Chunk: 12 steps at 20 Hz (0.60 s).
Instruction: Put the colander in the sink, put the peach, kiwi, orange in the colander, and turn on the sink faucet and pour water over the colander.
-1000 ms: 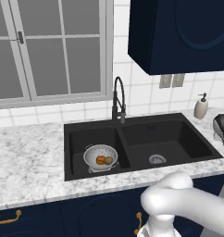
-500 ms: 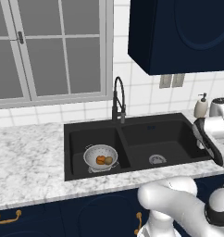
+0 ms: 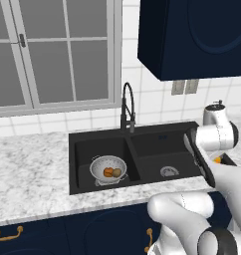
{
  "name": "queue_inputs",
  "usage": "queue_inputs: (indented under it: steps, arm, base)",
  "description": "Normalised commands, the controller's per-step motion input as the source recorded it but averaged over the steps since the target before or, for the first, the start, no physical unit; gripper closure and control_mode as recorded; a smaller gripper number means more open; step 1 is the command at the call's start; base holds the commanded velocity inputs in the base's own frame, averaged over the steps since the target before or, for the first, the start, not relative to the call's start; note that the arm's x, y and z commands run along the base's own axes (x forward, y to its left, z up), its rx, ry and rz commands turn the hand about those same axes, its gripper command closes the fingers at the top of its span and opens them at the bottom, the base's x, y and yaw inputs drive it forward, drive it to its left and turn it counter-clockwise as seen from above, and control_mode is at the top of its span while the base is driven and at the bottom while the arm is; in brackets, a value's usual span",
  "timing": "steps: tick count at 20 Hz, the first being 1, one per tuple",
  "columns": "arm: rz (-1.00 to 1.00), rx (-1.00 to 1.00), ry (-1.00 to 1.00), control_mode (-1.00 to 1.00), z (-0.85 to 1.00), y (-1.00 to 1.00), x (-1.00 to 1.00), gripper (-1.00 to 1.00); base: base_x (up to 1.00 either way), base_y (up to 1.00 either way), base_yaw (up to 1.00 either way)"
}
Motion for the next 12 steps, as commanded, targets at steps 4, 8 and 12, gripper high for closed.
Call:
queue_inputs:
  steps: [4,8,12]
  arm:
    - [0.23,0.05,0.0,-1.0,0.02,0.99,-0.15,1.0]
    - [0.12,0.02,-0.04,-1.0,0.0,1.0,-0.03,1.0]
    - [0.03,0.02,0.0,-1.0,0.0,1.0,0.02,1.0]
  base:
    - [0.0,0.0,0.0]
    - [0.0,0.0,0.0]
    - [0.0,0.0,0.0]
